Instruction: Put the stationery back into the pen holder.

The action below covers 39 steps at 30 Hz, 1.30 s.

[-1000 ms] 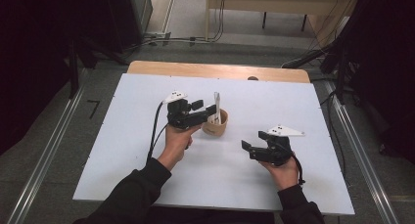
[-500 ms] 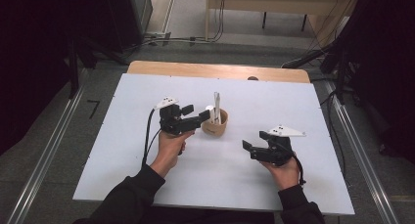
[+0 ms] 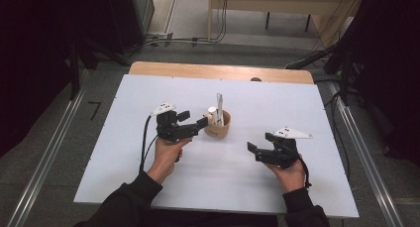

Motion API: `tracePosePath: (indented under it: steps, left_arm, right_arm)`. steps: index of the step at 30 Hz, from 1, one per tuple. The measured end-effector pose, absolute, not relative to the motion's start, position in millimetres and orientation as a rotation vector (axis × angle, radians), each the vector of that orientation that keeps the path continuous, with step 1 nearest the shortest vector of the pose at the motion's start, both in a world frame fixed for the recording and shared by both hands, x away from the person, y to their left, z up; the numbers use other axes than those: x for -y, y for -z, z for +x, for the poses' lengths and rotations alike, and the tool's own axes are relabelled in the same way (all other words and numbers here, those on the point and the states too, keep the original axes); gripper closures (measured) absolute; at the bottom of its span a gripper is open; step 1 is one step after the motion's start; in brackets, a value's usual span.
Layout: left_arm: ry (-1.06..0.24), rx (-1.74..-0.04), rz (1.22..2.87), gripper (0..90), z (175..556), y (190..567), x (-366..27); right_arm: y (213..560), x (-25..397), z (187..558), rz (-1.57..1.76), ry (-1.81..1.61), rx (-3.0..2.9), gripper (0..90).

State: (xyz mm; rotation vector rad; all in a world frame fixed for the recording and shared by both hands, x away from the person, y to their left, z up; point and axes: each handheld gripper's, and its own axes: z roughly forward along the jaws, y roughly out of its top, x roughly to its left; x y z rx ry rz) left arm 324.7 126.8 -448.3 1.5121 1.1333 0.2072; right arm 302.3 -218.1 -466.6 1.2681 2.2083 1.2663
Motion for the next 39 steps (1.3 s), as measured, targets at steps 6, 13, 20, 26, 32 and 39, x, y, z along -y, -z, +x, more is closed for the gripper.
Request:
tracePosePath:
  steps: [6, 13, 20, 26, 32, 39]
  left_arm:
    - [-0.208, -1.135, 1.508, 11.3, 318.6, 449.5, -134.9]
    - [-0.209, -1.155, 1.501, 10.4, 312.9, 453.4, -146.4]
    - [-0.202, -1.157, 1.513, 10.1, 307.3, 455.5, -151.3]
    - [-0.179, -1.166, 1.516, 10.1, 301.7, 460.8, -156.0]
    - [-0.175, -1.172, 1.535, 10.1, 295.7, 465.9, -158.2]
    - [-0.178, -1.189, 1.546, 10.1, 290.7, 471.3, -164.4]
  right_arm:
    - [465.6, 222.7, 301.8, 1.272, -1.271, -2.194, 16.5]
    - [464.0, 229.2, 300.2, 1.285, -1.267, -2.172, 15.9]
    - [463.2, 236.6, 299.0, 1.3, -1.268, -2.152, 15.4]
    - [463.9, 242.6, 297.0, 1.321, -1.263, -2.139, 15.3]
    - [463.4, 246.5, 294.4, 1.318, -1.257, -2.129, 15.3]
    - [464.0, 252.4, 292.1, 1.328, -1.252, -2.12, 15.2]
